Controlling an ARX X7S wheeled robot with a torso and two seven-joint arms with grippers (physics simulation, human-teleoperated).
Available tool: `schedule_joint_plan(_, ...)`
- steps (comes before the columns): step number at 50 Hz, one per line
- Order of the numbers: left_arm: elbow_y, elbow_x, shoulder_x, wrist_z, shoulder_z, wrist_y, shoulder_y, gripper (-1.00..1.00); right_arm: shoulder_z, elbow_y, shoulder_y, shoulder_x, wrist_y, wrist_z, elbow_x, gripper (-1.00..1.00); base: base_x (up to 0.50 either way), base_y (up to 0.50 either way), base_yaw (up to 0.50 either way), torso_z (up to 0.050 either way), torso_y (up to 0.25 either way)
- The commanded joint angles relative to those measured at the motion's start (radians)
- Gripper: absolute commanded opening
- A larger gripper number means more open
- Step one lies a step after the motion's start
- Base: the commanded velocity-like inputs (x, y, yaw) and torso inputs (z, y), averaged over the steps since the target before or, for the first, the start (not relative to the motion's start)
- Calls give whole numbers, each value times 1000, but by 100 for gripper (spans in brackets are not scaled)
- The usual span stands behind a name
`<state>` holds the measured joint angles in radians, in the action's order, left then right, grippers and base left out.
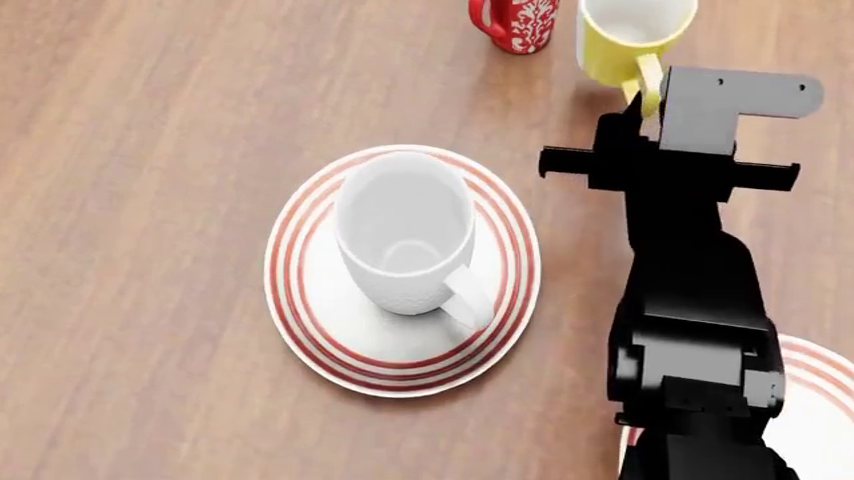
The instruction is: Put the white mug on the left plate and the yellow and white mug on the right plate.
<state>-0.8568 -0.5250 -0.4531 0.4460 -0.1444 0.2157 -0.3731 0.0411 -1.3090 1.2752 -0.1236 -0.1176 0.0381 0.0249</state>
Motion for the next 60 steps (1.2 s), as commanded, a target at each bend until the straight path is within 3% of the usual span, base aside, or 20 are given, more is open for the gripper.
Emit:
schedule_joint_plan(1, 2, 1, -1, 1, 4, 3, -2, 100, 37, 3, -17, -5, -169, 32, 15, -100, 0, 0, 0, 0, 0)
schedule_joint_plan(4, 3, 2, -2, 1, 6, 4, -1, 100, 48, 28, -27, -10, -174, 38, 28, -100, 0, 0, 0, 0, 0)
schedule_joint_plan(9, 3, 6, -3, 2, 10, 3, -1, 100, 40, 422, -186, -4, 14, 34, 30, -100, 0, 0, 0, 0, 0)
schedule_joint_plan(22, 3, 1, -11, 9, 13, -3, 9, 100, 26, 901, -369, -12, 261, 8, 31, -100, 0, 0, 0, 0, 0)
schedule_joint_plan(29, 4, -3, -14, 12, 10, -1, 10, 100, 11, 998, -432, -21, 294, -20, 5, -100, 0, 0, 0, 0, 0)
schedule_joint_plan(32, 3, -2, -14, 14, 12, -3, 11, 100, 0, 1098, -469, -28, 402, -25, -6, -100, 0, 0, 0, 0, 0)
schedule_joint_plan(50, 4, -2, -19, 18, 15, 0, 11, 100, 0, 1102, -470, -29, 404, -26, -5, -100, 0, 0, 0, 0, 0)
schedule_joint_plan(56, -5, 35, 5, 20, 23, 19, -24, 100, 68, 1421, -704, -57, 453, 26, 97, -100, 0, 0, 0, 0, 0)
schedule_joint_plan(60, -4, 39, 0, 23, 34, 3, -6, 100, 71, 1497, -771, -75, 480, 39, 107, -100, 0, 0, 0, 0, 0)
